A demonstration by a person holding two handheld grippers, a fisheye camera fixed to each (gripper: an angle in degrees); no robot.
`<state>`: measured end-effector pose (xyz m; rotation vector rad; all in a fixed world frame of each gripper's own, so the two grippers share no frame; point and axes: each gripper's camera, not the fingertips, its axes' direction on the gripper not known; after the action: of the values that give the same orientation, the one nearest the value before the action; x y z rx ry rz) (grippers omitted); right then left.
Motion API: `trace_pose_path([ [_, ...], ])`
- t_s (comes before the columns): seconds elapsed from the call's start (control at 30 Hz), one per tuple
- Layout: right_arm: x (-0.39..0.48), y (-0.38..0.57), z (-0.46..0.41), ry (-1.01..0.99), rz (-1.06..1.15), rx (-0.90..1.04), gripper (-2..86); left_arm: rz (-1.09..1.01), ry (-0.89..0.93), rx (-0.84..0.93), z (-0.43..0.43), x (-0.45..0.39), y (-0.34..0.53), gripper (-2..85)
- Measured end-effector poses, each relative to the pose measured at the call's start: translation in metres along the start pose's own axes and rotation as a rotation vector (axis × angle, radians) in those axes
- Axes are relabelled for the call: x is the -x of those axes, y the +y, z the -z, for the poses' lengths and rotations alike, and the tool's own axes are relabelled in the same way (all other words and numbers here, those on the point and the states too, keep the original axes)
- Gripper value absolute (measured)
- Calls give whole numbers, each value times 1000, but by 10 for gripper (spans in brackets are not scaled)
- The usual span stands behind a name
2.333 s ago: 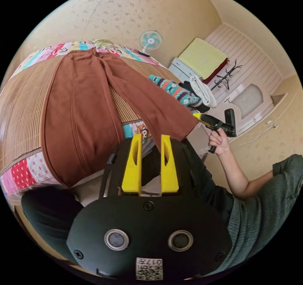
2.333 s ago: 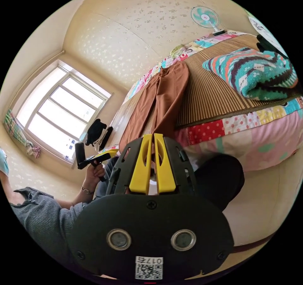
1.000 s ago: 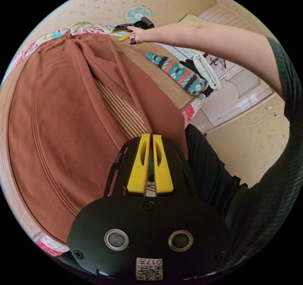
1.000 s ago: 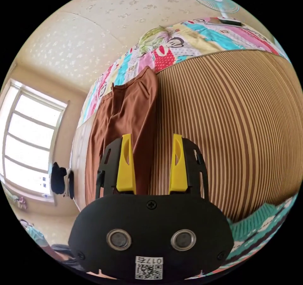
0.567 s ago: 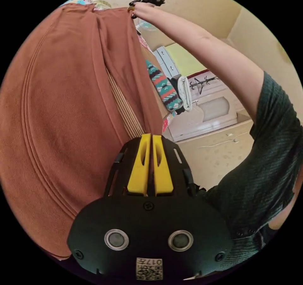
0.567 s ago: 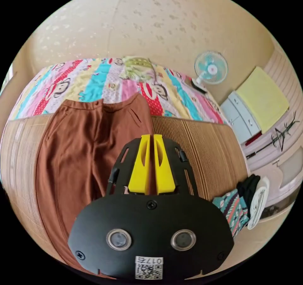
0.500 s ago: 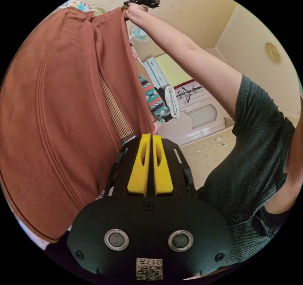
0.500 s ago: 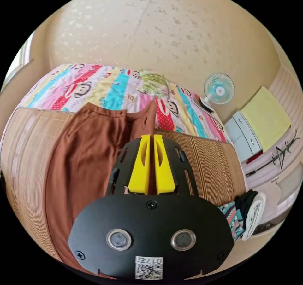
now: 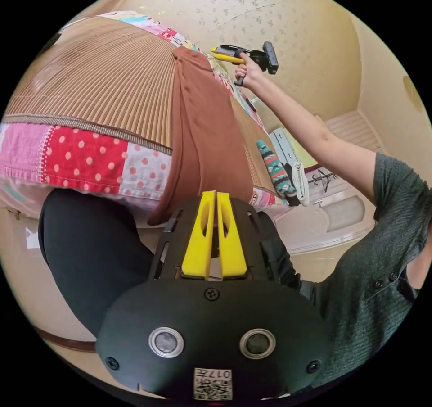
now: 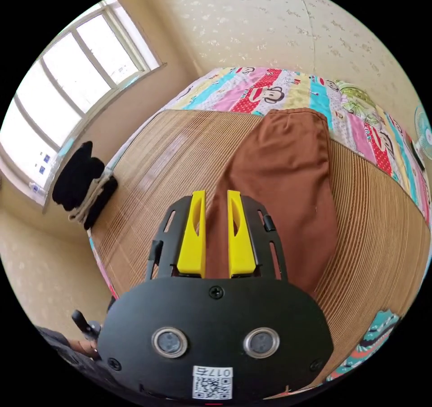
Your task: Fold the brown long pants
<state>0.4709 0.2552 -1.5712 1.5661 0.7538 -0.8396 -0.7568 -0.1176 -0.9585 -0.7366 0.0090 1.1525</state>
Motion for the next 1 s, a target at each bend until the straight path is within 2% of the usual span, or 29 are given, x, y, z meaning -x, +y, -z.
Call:
trace_pose_path([
  [0.07,-5,65,29,39,42,0,98,-14,-86,42,-5,-14,-3,-3],
  [0.17,-29,184,77,20,7,11,120,-39,-104,28,-10,-29,-1,36],
  [0.33,-71,368,132,-78,-123,-1,124,-52,-234,71,-23,-54,-10,128],
  [0.4,-80,439,140,-189,-231,-41,125,-79,-276,39,-22,-62,-11,127],
  [0.47,-78,472,137,-269,-272,-32,127,-70,-325,126,-42,-65,-17,121],
  [0.6,-77,511,142,-267,-308,-83,121,-53,-396,137,-54,-84,-13,122],
  [0.7,-84,515,147,-348,-315,-85,108,-47,-374,149,-57,-102,-2,99],
  [0.83,-86,510,155,-253,-356,7,25,-32,-478,207,-67,-109,10,46],
  [0.9,-84,503,170,-234,-315,63,13,-48,-416,205,-53,-113,11,21],
  [1.0,-84,495,211,-259,-289,66,7,-99,-226,93,-2,-127,15,0],
])
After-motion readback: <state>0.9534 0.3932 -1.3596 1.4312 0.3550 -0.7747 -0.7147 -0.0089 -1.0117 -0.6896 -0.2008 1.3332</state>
